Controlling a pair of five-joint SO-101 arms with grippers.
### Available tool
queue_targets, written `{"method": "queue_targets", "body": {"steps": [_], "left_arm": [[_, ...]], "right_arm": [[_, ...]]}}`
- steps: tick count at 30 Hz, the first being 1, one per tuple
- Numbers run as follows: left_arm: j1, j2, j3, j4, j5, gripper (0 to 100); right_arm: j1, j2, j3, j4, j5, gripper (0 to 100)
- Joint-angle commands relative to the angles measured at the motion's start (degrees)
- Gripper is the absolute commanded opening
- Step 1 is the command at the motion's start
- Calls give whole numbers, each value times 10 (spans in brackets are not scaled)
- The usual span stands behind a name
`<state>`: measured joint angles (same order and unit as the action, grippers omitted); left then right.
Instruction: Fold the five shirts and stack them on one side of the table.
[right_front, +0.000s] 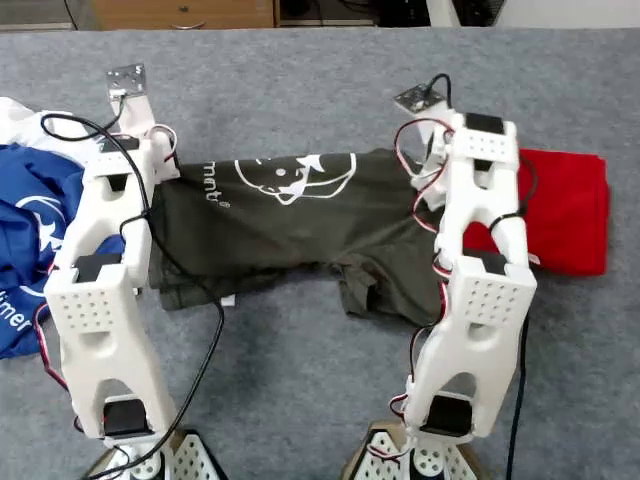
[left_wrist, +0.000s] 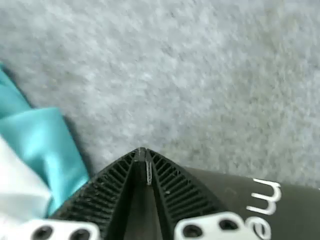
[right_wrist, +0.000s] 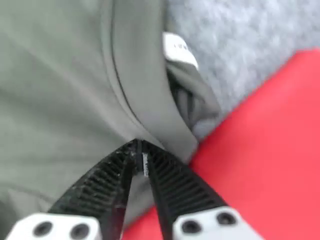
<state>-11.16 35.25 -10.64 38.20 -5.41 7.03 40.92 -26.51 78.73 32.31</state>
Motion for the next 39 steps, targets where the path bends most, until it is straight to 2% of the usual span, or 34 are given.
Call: {"method": "queue_targets", "body": {"steps": [1,4,9,12,15,20,25,28,33,36,39], "left_arm": [[16,-35,-83,85,-14,18],[38,-67,-129,182,-32,18],[55,-145,-151,292,-34,18],[71,-224,-105,349,-35,18],[77,-337,-3,345,-35,18],[69,-539,261,258,-35,19],[9,-661,498,140,-33,19],[-18,-677,581,73,-32,19],[-25,-676,697,-40,-29,19],[-24,-664,771,-145,-17,19],[-28,-659,764,-171,-18,19]], "right_arm": [[-12,-53,-57,69,5,2],[-28,-113,-65,107,23,2],[-42,-219,-65,172,63,2],[-40,-267,-51,207,96,2],[-39,-317,6,224,135,2],[-39,-439,189,204,218,2],[-22,-600,422,128,305,5],[-4,-684,547,89,357,12],[-4,-786,705,41,397,137],[-18,-793,772,-6,410,152],[-40,-773,815,-63,409,153]]}}
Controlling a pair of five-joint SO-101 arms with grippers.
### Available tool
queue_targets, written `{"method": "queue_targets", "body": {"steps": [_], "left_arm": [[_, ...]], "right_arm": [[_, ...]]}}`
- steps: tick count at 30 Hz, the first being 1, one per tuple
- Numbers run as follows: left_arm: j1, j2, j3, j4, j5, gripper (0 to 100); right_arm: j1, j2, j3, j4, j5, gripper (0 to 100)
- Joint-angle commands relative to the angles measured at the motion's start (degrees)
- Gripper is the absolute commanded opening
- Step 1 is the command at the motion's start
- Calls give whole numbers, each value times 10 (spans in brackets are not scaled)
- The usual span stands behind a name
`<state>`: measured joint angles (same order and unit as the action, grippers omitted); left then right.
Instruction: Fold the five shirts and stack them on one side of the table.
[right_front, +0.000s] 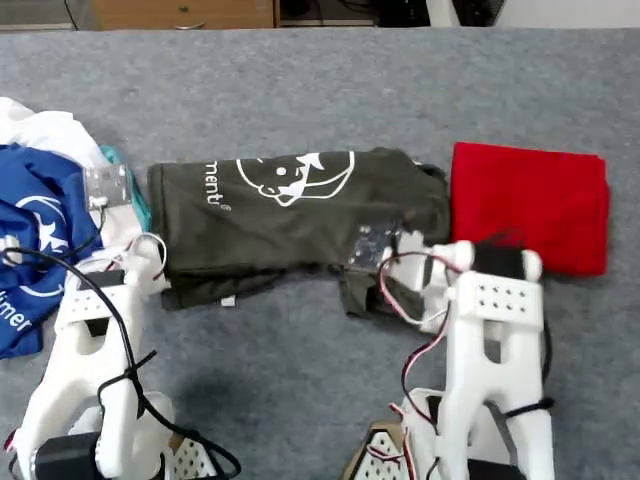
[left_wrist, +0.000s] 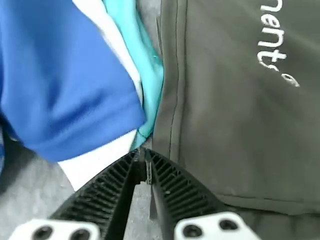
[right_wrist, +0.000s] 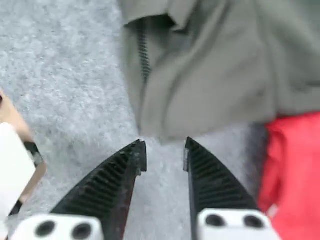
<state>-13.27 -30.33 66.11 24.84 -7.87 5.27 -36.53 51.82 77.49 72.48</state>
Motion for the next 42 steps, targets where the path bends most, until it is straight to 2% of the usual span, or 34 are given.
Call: {"method": "queue_targets", "body": {"steps": [1,7,14,20,26,29,35,42], "left_arm": [[-5,-2,-8,-31,8,19],[-3,-2,-7,-23,8,19],[-3,-2,-7,-23,7,19],[-2,-2,-7,-25,6,19],[-2,-2,-7,-25,6,20],[-2,-2,-7,-25,6,20],[-2,-2,-7,-24,6,20],[-2,-2,-7,-24,6,20]], "right_arm": [[-30,13,39,-64,7,153],[-50,102,72,-158,11,156],[-66,159,59,-219,22,178],[-79,141,56,-195,22,178],[-64,28,26,-86,39,178],[-91,-11,37,-64,38,178],[-120,13,121,-166,35,181],[-129,82,127,-221,35,182]]}}
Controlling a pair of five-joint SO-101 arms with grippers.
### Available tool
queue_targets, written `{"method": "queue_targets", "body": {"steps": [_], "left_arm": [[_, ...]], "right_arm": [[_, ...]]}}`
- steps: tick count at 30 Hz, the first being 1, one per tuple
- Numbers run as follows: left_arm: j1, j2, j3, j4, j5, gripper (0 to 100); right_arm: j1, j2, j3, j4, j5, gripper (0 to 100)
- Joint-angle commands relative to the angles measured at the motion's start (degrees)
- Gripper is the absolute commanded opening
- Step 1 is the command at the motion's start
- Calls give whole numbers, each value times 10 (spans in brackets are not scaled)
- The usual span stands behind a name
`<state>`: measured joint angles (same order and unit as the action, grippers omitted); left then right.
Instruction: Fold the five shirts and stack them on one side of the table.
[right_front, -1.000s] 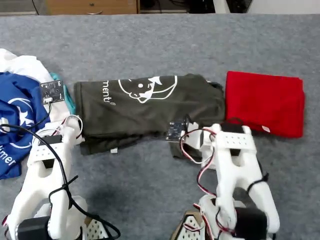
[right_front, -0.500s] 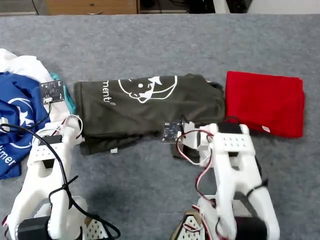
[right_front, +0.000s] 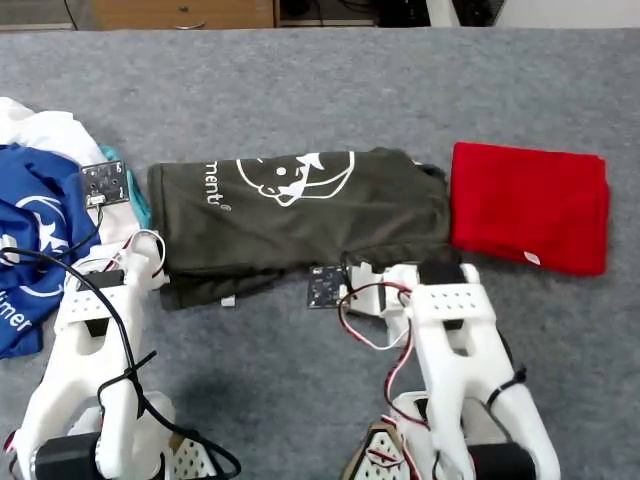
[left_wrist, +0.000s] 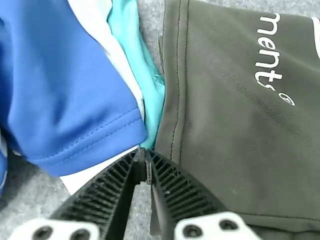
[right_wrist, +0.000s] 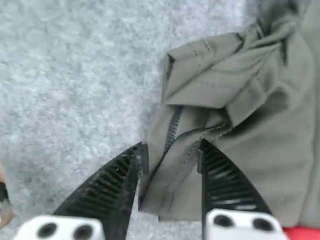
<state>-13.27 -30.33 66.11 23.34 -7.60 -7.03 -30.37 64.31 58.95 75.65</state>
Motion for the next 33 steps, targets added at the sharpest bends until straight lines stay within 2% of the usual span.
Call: {"method": "queue_targets", "body": {"steps": [1,11,20,25,33], "left_arm": [[-2,-2,-7,-9,4,20],[-2,-2,-6,-8,4,19],[-3,-3,0,-7,3,19],[-3,-3,-2,-8,3,20],[-2,-3,-4,-8,3,20]], "right_arm": [[-3,33,3,-52,4,182],[-8,94,-8,-91,7,182],[18,95,5,-134,68,174],[18,95,2,-134,68,65],[29,95,-17,-135,65,2]]}}
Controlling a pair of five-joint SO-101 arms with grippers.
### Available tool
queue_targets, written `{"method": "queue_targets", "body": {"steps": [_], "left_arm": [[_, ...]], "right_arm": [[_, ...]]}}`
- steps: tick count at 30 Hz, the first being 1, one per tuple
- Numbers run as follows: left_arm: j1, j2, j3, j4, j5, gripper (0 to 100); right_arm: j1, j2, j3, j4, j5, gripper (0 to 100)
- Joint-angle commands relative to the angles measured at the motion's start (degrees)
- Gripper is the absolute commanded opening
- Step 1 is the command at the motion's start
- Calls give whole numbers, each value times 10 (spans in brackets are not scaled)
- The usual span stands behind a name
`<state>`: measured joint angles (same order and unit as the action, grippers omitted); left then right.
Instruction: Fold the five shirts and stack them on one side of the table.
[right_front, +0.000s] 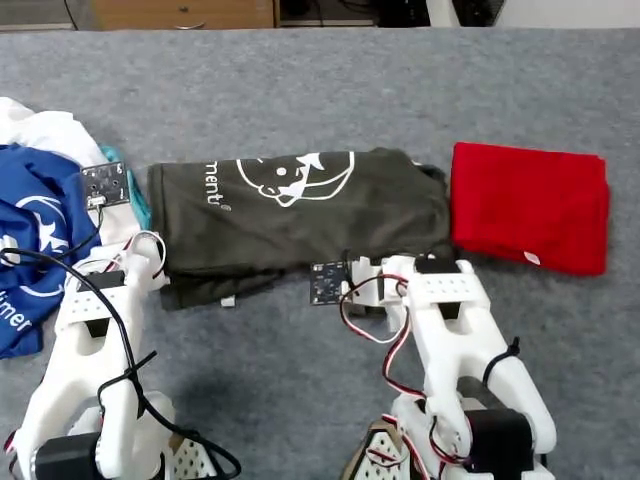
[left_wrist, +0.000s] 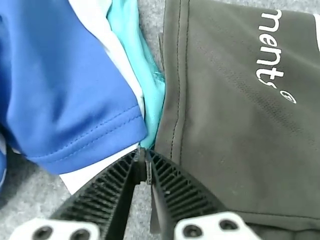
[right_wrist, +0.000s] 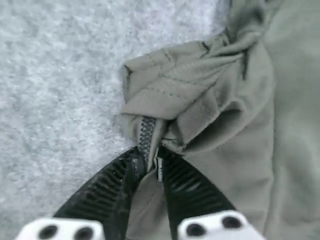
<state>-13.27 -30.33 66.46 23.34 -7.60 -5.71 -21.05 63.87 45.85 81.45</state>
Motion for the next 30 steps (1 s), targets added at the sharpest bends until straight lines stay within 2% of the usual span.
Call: {"method": "queue_targets", "body": {"steps": [1,4,9,14,24,30], "left_arm": [[-2,-3,-7,-8,3,20],[-2,-2,-7,-8,3,20],[-2,-2,-7,-8,3,20],[-2,-2,-7,-8,3,20],[-1,-2,-5,-9,-15,19],[-1,-2,-5,-9,-15,19]], "right_arm": [[16,1,-22,-3,6,2],[21,1,-58,1,-8,2],[19,1,-148,75,-9,2],[14,12,-209,77,-9,2],[-24,193,-395,78,-20,2],[-48,251,-467,78,-19,2]]}}
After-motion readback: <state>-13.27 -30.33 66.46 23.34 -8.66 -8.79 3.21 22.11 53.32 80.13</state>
